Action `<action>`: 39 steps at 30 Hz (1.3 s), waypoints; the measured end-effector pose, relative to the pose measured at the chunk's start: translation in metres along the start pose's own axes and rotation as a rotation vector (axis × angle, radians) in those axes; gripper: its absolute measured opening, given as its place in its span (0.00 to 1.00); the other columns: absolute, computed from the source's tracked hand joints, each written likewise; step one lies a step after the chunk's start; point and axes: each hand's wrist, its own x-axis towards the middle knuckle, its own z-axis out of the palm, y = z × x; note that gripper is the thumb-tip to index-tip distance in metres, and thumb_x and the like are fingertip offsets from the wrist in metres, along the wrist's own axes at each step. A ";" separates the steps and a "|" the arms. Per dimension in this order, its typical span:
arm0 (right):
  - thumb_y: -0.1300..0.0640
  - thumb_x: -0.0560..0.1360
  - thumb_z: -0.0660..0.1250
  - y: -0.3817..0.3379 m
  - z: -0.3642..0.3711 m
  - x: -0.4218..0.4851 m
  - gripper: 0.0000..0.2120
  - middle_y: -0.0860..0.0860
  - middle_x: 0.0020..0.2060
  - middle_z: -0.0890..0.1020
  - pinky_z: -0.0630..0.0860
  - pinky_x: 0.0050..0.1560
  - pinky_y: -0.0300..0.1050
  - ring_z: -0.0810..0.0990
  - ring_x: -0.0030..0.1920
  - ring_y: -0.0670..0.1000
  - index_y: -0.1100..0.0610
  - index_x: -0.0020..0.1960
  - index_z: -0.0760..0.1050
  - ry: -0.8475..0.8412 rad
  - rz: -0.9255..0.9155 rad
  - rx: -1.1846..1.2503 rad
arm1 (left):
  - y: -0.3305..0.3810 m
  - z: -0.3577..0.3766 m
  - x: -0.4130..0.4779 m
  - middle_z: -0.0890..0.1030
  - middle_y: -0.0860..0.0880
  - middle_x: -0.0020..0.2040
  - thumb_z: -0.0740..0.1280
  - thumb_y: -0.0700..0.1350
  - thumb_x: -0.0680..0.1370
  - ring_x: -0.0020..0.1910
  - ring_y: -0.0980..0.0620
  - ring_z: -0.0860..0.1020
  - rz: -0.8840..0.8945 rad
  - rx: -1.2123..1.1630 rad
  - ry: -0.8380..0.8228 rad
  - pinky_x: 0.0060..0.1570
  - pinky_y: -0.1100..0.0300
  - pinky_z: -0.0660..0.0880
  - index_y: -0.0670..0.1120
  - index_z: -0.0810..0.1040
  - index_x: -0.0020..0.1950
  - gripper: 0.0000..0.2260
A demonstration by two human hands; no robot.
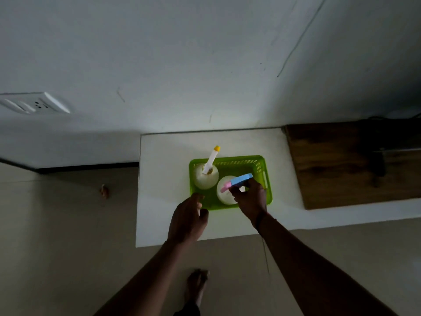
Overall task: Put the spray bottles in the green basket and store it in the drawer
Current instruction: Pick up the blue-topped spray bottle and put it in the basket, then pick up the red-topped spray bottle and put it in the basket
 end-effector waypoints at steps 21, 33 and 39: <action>0.60 0.72 0.72 0.101 -0.031 -0.111 0.22 0.52 0.57 0.81 0.81 0.52 0.59 0.82 0.52 0.56 0.51 0.64 0.73 -0.067 0.283 0.065 | 0.012 0.049 -0.058 0.83 0.46 0.49 0.66 0.42 0.74 0.51 0.46 0.81 0.020 0.030 -0.063 0.52 0.55 0.75 0.46 0.76 0.61 0.15; 0.64 0.73 0.72 0.358 -0.177 -0.330 0.21 0.61 0.57 0.80 0.77 0.55 0.59 0.81 0.54 0.63 0.58 0.64 0.73 0.272 0.726 0.377 | 0.088 0.207 -0.244 0.84 0.46 0.54 0.69 0.43 0.74 0.50 0.48 0.82 0.322 0.211 -0.398 0.51 0.54 0.79 0.46 0.77 0.61 0.15; 0.62 0.71 0.74 0.475 -0.217 -0.462 0.20 0.58 0.53 0.83 0.80 0.53 0.61 0.83 0.50 0.60 0.57 0.62 0.76 0.505 0.848 0.517 | 0.116 0.305 -0.372 0.83 0.46 0.47 0.69 0.43 0.71 0.47 0.43 0.80 0.558 0.355 -0.591 0.47 0.55 0.75 0.45 0.78 0.56 0.13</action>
